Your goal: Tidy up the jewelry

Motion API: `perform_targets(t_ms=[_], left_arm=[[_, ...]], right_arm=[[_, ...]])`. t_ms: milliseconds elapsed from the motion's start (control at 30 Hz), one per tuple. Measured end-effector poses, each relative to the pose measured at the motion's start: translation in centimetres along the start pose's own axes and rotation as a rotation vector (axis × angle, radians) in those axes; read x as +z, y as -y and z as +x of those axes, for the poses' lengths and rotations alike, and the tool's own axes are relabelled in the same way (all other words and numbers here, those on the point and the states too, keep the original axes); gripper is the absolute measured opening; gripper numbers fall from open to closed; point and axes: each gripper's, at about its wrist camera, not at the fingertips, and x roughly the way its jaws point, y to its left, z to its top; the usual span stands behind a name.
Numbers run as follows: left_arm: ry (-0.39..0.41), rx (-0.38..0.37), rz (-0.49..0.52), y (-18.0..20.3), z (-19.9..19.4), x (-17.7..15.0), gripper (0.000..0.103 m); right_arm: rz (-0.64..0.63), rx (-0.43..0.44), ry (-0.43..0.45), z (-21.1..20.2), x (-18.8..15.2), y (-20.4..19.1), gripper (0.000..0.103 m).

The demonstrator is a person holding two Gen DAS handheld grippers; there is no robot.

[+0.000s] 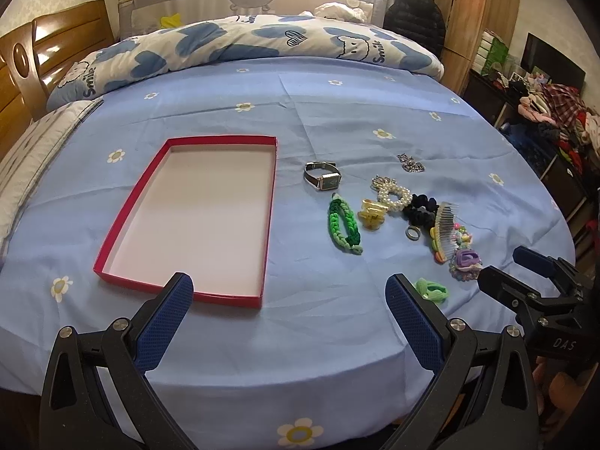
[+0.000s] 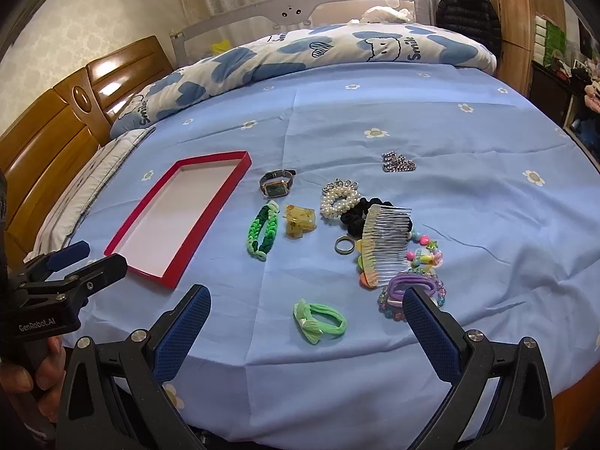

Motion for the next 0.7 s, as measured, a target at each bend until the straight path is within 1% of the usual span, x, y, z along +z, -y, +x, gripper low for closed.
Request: perform_targets(t_ms=[700], left_arm=[[0.004, 0.002, -0.001, 0.04, -0.11, 0.05, 0.103]], right_arm=[[-0.008, 0.007, 0.015, -0.69, 0.25, -0.67, 0.103]])
